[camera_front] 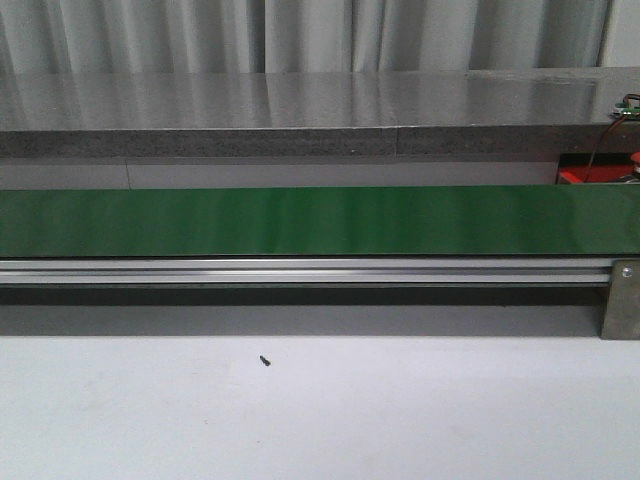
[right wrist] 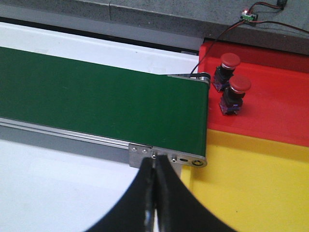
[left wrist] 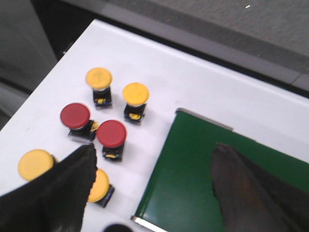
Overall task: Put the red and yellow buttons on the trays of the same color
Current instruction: 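Move the left gripper down over a yellow push button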
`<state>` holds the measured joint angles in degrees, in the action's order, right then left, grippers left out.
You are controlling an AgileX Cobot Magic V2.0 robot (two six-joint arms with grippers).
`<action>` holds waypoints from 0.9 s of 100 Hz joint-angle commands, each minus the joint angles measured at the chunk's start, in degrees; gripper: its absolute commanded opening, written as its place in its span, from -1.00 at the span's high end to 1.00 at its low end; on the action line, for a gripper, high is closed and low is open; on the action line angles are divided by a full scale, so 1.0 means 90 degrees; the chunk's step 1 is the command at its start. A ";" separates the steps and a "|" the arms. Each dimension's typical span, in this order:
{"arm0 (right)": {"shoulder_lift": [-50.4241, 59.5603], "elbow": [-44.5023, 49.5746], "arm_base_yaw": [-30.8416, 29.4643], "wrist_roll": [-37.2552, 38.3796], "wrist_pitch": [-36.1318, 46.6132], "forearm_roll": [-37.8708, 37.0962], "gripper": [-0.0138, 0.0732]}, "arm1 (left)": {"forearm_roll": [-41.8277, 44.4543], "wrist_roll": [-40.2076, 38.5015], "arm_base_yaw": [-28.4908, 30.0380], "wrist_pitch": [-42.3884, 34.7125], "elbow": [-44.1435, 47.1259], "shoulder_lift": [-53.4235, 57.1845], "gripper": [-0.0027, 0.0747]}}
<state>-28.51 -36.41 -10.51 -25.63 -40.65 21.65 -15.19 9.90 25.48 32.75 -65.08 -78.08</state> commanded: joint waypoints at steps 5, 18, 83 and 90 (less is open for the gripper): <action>-0.0004 -0.0152 -0.0015 -0.0047 0.0447 0.0166 0.84 | 0.0002 -0.0060 0.0316 -0.0218 -0.0243 -0.0427 -0.35; -0.0004 -0.0152 -0.0015 -0.0047 0.0447 0.0166 0.84 | 0.0210 -0.0060 0.0386 -0.0252 -0.0243 -0.0936 -0.35; -0.0004 -0.0152 -0.0015 -0.0047 0.0447 0.0166 0.84 | 0.0837 -0.0060 0.0386 -0.0604 -0.0410 -0.2318 -0.35; -0.0004 -0.0152 -0.0015 -0.0047 0.0447 0.0166 0.84 | 0.0835 -0.0060 0.0386 -0.0649 -0.0410 -0.2382 -0.35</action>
<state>-28.43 -36.28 -10.51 -25.63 -40.65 21.65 -7.71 9.86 28.90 30.25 -66.86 -101.43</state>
